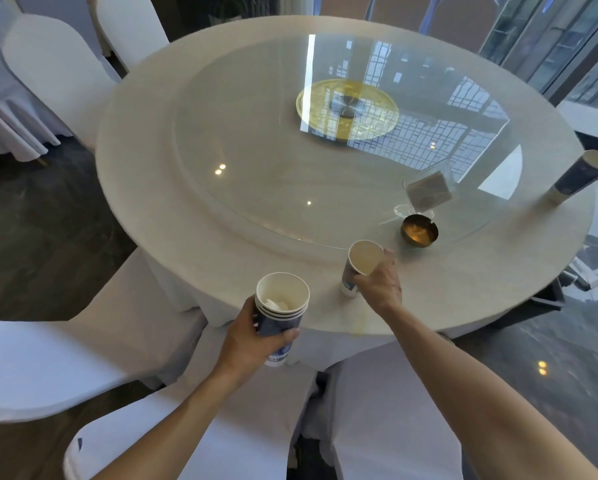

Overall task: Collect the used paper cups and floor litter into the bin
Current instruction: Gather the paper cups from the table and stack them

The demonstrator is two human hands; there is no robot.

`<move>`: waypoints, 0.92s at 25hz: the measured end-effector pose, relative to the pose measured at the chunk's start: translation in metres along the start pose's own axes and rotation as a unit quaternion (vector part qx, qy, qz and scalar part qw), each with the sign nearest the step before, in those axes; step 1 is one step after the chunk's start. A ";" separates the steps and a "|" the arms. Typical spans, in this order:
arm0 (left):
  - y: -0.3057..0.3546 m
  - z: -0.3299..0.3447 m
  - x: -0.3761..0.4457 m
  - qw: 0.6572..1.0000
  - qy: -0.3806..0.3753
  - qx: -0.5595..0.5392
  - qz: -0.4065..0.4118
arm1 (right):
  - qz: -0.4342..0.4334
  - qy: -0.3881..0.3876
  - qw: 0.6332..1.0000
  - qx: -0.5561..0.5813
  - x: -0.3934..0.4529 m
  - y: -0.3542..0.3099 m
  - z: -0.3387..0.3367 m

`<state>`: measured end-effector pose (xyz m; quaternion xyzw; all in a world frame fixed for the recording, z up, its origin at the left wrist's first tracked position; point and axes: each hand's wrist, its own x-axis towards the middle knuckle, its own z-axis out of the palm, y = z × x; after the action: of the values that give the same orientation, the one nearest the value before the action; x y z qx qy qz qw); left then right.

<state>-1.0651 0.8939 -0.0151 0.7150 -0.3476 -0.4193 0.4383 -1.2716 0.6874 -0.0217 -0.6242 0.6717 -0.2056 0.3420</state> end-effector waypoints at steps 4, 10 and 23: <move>0.053 0.022 0.008 0.998 -0.016 -0.056 0.034 | -0.016 -0.028 0.999 0.025 -0.051 0.025 -0.025; 0.132 0.096 0.005 0.982 -0.078 -0.124 0.115 | 0.007 -0.012 0.999 0.045 -0.132 0.074 -0.084; 0.138 0.304 -0.144 0.913 -0.360 0.000 0.191 | 0.021 0.177 0.975 0.135 -0.274 0.185 -0.225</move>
<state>-1.4167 0.8653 0.0737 0.4356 -0.6121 -0.5564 0.3549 -1.5651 0.9467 0.0570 -0.5118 0.7004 -0.3947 0.3028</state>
